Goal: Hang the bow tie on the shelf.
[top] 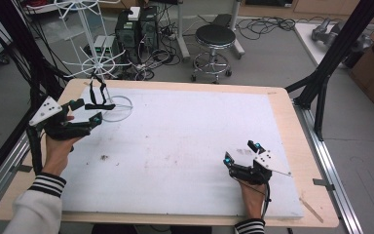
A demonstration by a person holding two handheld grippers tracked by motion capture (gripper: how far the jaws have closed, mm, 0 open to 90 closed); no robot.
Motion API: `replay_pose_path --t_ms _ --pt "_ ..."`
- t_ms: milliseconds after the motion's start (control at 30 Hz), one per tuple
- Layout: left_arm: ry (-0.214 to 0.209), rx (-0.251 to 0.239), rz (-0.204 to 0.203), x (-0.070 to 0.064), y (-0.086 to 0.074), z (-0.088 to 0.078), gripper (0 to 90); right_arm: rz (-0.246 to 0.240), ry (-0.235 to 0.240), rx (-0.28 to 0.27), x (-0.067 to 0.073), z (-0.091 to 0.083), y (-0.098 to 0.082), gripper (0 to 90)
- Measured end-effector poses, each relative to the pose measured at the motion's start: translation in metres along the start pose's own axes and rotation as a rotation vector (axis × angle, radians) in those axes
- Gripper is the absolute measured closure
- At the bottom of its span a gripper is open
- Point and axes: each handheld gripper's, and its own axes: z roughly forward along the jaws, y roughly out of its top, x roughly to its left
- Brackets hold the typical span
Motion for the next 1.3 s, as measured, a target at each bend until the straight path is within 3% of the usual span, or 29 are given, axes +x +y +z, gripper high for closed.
replay_pose_path --t_ms 200,367,500,600,767,967,1200,1300 --pt "-0.068 -0.033 -0.002 -0.019 -0.035 -0.016 8.0 0.014 0.005 -0.015 -0.001 -0.001 -0.001 3.7" --pt "-0.083 -0.036 -0.002 -0.031 -0.066 -0.02 7.7 0.01 0.001 -0.023 -0.002 -0.002 -0.001 3.7" --pt "-0.087 -0.033 -0.02 -0.035 -0.08 -0.019 7.7 0.012 0.002 -0.019 -0.001 -0.002 -0.001 3.7" --pt "-0.081 -0.035 -0.03 -0.035 -0.086 -0.018 7.7 0.007 0.001 -0.022 -0.001 -0.002 -0.001 3.7" --pt "-0.079 -0.101 -0.028 -0.036 -0.094 -0.021 7.7 0.009 0.001 -0.021 -0.001 -0.002 -0.001 3.7" --pt "-0.057 -0.098 -0.049 -0.034 -0.097 -0.021 7.7 0.008 0.001 -0.022 -0.001 -0.002 -0.001 3.7" --pt "-0.046 -0.095 -0.013 -0.038 -0.098 -0.02 8.1 0.009 -0.002 -0.026 -0.001 -0.003 -0.001 3.7" --pt "-0.039 -0.106 -0.02 -0.037 -0.098 -0.021 8.4 0.015 -0.001 -0.026 -0.001 -0.003 -0.001 3.7"
